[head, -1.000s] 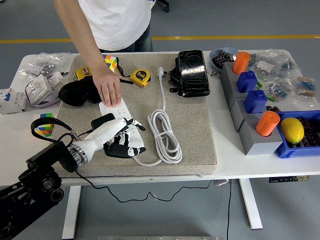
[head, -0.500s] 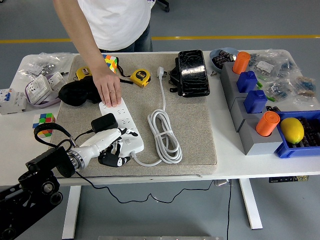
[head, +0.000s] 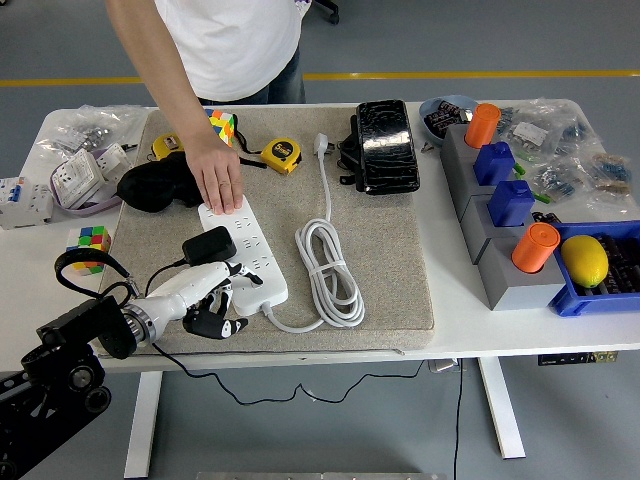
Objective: Put the plug near the board,insert it into the board,press the button,pull the plug out
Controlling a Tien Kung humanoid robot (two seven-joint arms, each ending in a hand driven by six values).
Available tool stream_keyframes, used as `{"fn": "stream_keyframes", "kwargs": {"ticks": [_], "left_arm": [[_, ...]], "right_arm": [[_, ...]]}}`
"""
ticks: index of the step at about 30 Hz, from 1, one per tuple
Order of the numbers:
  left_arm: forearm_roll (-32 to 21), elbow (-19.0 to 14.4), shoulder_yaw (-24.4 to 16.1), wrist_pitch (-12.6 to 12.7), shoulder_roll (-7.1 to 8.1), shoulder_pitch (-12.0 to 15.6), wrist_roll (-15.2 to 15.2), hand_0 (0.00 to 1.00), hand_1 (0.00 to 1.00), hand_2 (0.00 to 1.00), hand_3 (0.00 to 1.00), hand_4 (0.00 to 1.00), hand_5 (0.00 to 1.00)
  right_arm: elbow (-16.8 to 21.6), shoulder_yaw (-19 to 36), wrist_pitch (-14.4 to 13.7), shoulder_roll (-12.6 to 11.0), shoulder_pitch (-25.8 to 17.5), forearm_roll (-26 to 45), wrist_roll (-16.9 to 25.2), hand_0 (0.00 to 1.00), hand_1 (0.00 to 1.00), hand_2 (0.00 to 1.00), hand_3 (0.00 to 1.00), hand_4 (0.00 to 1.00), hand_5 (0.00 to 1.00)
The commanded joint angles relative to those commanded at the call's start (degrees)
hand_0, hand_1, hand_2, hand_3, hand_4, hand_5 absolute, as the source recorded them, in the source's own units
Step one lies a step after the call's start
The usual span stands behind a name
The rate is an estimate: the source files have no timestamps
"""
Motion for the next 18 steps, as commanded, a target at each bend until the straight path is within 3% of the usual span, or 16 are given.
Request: {"fn": "stream_keyframes", "kwargs": {"ticks": [18], "left_arm": [[0.6, 1.6, -0.9, -0.6, -1.02, -0.1, -0.7, 0.051, 0.07, 0.16, 0.747, 0.735, 0.002]], "right_arm": [[0.1, 0.1, 0.0, 0.0, -0.3, -0.1, 0.0, 0.567, 0.661, 0.667, 0.547, 0.923, 0.472]]}}
